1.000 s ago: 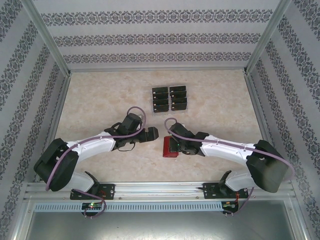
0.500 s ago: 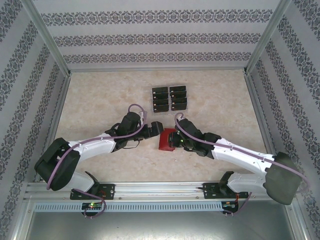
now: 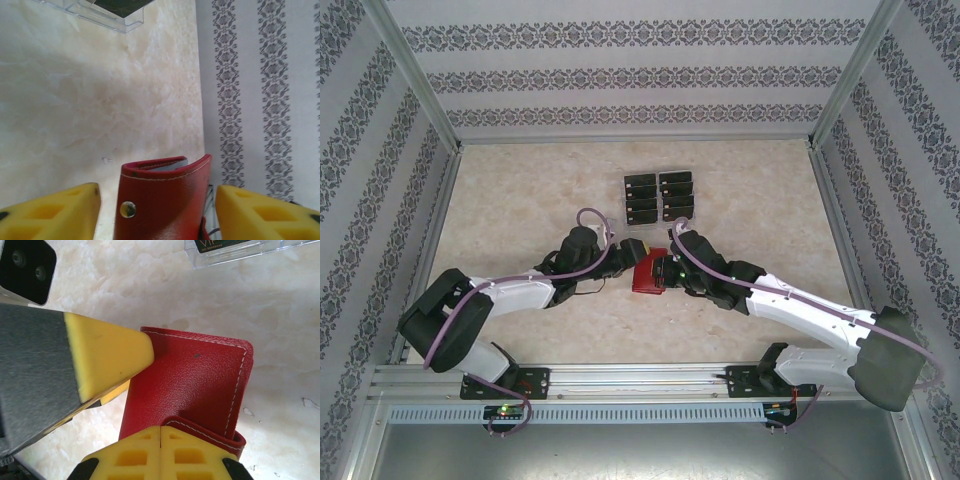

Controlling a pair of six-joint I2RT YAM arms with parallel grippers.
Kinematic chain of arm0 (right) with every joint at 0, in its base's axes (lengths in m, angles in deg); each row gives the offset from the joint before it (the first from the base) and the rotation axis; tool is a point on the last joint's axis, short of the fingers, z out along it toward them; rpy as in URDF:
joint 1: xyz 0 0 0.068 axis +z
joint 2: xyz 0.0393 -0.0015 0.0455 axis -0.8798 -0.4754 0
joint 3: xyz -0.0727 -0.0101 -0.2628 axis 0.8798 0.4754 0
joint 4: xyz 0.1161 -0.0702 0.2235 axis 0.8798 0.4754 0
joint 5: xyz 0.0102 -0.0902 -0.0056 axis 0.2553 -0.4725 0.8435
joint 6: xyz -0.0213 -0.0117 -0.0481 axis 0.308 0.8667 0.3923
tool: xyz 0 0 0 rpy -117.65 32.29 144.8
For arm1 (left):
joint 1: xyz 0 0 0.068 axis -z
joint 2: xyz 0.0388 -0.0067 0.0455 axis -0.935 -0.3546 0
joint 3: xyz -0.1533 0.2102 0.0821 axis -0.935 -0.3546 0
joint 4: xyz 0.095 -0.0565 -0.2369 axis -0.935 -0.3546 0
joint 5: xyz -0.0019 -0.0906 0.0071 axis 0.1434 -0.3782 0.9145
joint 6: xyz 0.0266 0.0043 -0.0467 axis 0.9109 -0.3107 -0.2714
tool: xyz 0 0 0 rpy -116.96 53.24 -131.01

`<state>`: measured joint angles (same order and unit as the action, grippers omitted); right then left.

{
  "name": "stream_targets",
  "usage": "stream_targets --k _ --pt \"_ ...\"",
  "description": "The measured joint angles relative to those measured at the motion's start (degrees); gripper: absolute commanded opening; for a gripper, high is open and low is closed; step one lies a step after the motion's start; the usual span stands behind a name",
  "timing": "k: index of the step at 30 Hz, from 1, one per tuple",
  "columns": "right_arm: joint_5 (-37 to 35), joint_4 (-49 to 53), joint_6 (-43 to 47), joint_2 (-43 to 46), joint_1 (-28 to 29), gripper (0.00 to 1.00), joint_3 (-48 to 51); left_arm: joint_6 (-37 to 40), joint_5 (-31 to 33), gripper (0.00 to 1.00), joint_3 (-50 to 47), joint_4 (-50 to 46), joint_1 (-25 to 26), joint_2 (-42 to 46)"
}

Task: Put the credit cards into the card holder
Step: Pass the card holder.

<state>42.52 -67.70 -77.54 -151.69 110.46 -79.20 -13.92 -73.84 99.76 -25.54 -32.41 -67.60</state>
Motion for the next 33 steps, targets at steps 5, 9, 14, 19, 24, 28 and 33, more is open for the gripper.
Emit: stream_targets --k 5,9,14,19,24,28,33 --pt "0.0 0.0 0.0 0.0 -0.37 0.0 0.0 -1.05 -0.61 0.26 0.0 2.8 0.0 -0.74" --pt "-0.09 0.02 0.0 0.0 -0.76 0.0 0.0 -1.66 -0.94 0.1 0.0 4.35 -0.02 -1.95" --pt "-0.42 0.07 0.0 0.02 -1.4 0.0 0.02 -2.27 -0.98 0.0 -0.37 6.1 0.0 -2.86" --pt "-0.68 0.9 -0.04 2.29 -2.49 0.0 0.48 -1.62 0.85 0.0 -2.1 6.75 0.35 -1.49" --pt "-2.01 2.64 -1.03 9.53 -5.9 0.0 4.09 2.47 4.44 0.0 -3.08 2.84 0.37 3.39" --pt "-1.73 3.08 -1.46 10.95 -6.86 0.26 5.29 6.1 6.1 0.0 -2.86 -0.52 0.37 5.86" --pt "-0.44 3.06 -1.6 7.67 -5.73 0.43 4.2 9.88 7.26 0.0 -2.16 -4.72 0.37 6.34"
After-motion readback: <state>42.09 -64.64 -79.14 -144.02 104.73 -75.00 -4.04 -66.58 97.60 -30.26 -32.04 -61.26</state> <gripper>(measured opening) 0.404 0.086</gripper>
